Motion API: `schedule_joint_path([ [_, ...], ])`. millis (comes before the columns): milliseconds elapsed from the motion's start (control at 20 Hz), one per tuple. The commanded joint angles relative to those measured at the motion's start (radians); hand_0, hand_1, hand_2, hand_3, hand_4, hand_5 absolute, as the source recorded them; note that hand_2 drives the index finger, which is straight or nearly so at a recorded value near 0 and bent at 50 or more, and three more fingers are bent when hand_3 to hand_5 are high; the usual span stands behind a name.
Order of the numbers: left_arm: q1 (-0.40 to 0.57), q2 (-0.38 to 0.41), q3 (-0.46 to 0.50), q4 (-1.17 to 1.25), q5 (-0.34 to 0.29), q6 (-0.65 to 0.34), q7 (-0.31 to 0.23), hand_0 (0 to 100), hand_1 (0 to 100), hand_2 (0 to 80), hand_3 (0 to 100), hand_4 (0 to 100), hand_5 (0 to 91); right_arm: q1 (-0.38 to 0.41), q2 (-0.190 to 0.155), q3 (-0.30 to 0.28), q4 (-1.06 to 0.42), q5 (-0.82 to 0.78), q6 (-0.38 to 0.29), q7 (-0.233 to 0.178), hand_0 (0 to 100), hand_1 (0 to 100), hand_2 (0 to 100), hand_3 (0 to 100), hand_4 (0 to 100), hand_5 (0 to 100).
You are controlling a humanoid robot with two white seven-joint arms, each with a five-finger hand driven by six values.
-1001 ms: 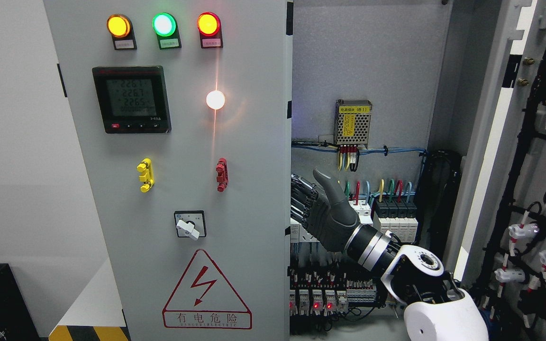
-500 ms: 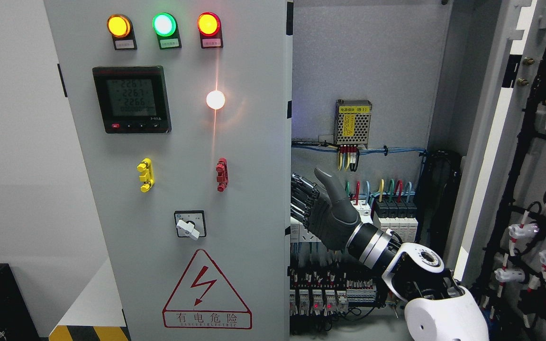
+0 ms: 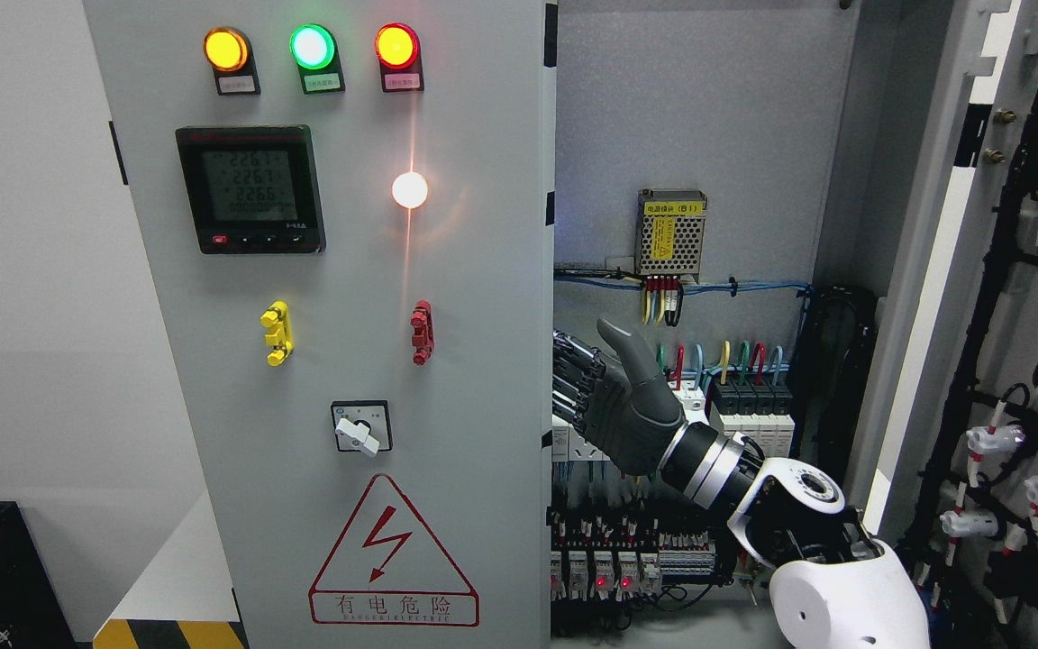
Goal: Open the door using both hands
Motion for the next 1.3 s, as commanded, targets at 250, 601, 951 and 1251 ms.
schedule_joint_path([
  [250,0.009,0.000,0.000,0.000,0.000,0.000,-0.001,0,0,0.0,0,0,0.0,-0.013,0.000,-0.001,0.017,-0.004,-0.001,0.030,19,0,0,0,0,0],
  [601,0.009,0.000,0.000,0.000,0.000,0.000,-0.001,0,0,0.0,0,0,0.0,-0.013,0.000,-0.001,0.020,-0.007,-0.001,0.030,19,0,0,0,0,0],
  [951,0.009,0.000,0.000,-0.001,0.000,0.000,-0.001,0,0,0.0,0,0,0.0,-0.014,0.000,-0.001,0.014,-0.007,-0.001,0.030,19,0,0,0,0,0],
  [1251,0.009,0.000,0.000,0.000,0.000,0.000,-0.001,0,0,0.0,0,0,0.0,-0.014,-0.001,0.000,0.010,-0.007,-0.001,0.032,19,0,0,0,0,0],
])
